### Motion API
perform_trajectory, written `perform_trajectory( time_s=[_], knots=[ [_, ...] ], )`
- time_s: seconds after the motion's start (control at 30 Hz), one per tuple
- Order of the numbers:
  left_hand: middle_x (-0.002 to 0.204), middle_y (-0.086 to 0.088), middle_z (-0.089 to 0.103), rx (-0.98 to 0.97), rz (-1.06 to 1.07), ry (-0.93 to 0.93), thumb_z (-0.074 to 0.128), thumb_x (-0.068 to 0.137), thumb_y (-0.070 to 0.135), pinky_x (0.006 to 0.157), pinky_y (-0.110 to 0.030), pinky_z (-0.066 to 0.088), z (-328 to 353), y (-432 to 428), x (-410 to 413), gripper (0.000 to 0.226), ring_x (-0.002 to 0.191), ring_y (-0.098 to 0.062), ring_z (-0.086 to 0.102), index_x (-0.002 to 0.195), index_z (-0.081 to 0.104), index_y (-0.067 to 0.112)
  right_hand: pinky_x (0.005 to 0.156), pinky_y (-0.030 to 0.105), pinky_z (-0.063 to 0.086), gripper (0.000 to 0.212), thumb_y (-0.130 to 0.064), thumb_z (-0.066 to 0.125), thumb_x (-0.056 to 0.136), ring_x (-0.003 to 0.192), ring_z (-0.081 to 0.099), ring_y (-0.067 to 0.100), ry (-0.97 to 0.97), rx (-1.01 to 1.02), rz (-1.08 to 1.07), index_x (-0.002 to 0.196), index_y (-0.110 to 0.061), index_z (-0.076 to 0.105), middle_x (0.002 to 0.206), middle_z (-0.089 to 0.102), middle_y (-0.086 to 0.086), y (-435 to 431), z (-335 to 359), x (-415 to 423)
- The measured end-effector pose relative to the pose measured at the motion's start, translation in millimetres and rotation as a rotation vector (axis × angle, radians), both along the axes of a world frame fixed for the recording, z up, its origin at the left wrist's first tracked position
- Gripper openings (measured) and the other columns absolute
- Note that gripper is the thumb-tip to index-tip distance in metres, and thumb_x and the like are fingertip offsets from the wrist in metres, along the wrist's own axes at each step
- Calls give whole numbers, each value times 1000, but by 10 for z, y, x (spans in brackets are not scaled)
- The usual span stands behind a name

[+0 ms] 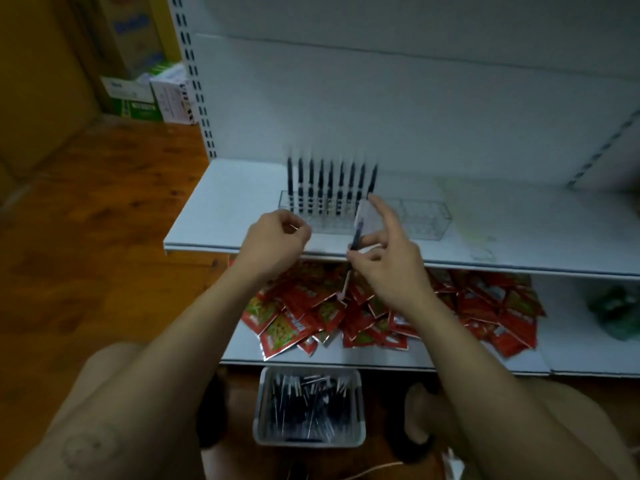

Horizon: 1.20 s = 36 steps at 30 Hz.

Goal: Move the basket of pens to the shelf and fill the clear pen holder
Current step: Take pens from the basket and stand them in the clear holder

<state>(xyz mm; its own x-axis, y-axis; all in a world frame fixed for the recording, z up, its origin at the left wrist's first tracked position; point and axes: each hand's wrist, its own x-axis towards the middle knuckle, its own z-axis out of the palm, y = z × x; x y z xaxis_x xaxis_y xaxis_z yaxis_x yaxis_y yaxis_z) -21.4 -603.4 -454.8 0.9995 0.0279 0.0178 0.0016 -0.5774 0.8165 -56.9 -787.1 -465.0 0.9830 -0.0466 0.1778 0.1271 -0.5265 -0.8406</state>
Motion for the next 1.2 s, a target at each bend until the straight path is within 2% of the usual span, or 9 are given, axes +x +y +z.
perform_trajectory(
  time_s=[0.1, 0.2, 0.33, 0.43, 0.6, 0.77, 1.0, 1.1, 1.2],
  knots=[
    [100, 1, 65, -1, 73, -96, 63, 89, 34, 82, -32, 49, 38, 46, 237, 26, 93, -19, 61, 109, 63, 17, 77, 30, 58, 81, -12, 74, 82, 68, 66, 11, -93, -22, -55, 141, -46, 31, 95, 58, -9, -227, 291, 246],
    [117, -2, 59, -25, 167, -106, 67, 87, 36, 90, -35, 46, -52, 76, 494, 42, 108, -21, 56, 121, 55, 15, 75, 34, 58, 69, -14, 71, 84, 71, 65, 9, -216, -67, -155, 136, -43, 36, 92, 60, -9, -365, 399, 514],
    [133, -8, 49, 32, 185, -23, 71, 81, 45, 100, -43, 43, -176, 90, 757, 67, 124, -28, 46, 133, 45, 12, 68, 16, 53, 57, -12, 64, 89, 72, 65, 8, -357, -17, -220, 135, -36, 41, 87, 61, -11, -440, 421, 822],
    [138, -8, 46, 55, 162, 3, 73, 79, 48, 102, -44, 42, -204, 58, 891, 74, 128, -29, 43, 136, 42, 12, 71, 19, 55, 54, -11, 64, 90, 73, 66, 11, -414, 2, -246, 135, -32, 43, 85, 61, -9, -494, 397, 998],
    [139, -9, 46, 75, 105, 81, 71, 78, 53, 99, -40, 40, -291, 11, 953, 79, 129, -28, 42, 138, 40, 12, 74, 24, 56, 53, -8, 65, 89, 74, 66, 12, -381, 51, -222, 131, -34, 46, 84, 63, -5, -510, 277, 1177],
    [138, -8, 48, 45, 98, 84, 72, 78, 51, 95, -39, 42, -287, 7, 942, 76, 124, -27, 47, 137, 41, 13, 70, 5, 46, 52, -4, 54, 94, 79, 64, 11, -282, -108, -131, 135, -35, 46, 89, 65, -1, -516, 121, 1204],
    [143, -8, 45, 16, 101, 86, 70, 80, 51, 97, -38, 42, -271, -6, 891, 79, 126, -27, 48, 141, 38, 14, 82, 37, 55, 50, -6, 43, 97, 89, 65, 18, -263, -366, -22, 138, -34, 45, 101, 66, 1, -585, 148, 1051],
    [143, -9, 45, 14, 110, 78, 71, 79, 52, 98, -39, 42, -276, -1, 866, 81, 126, -27, 48, 141, 38, 12, 81, 37, 55, 57, -11, 42, 98, 87, 65, 16, -209, -392, -16, 143, -46, 34, 105, 65, -1, -640, 124, 982],
    [144, -10, 42, 22, 129, 63, 72, 79, 51, 101, -39, 42, -274, 0, 804, 84, 126, -28, 47, 143, 35, 10, 78, 28, 51, 66, -14, 47, 97, 79, 60, 6, -175, -387, -18, 144, -53, 23, 108, 62, -6, -623, 120, 857]
  ],
)
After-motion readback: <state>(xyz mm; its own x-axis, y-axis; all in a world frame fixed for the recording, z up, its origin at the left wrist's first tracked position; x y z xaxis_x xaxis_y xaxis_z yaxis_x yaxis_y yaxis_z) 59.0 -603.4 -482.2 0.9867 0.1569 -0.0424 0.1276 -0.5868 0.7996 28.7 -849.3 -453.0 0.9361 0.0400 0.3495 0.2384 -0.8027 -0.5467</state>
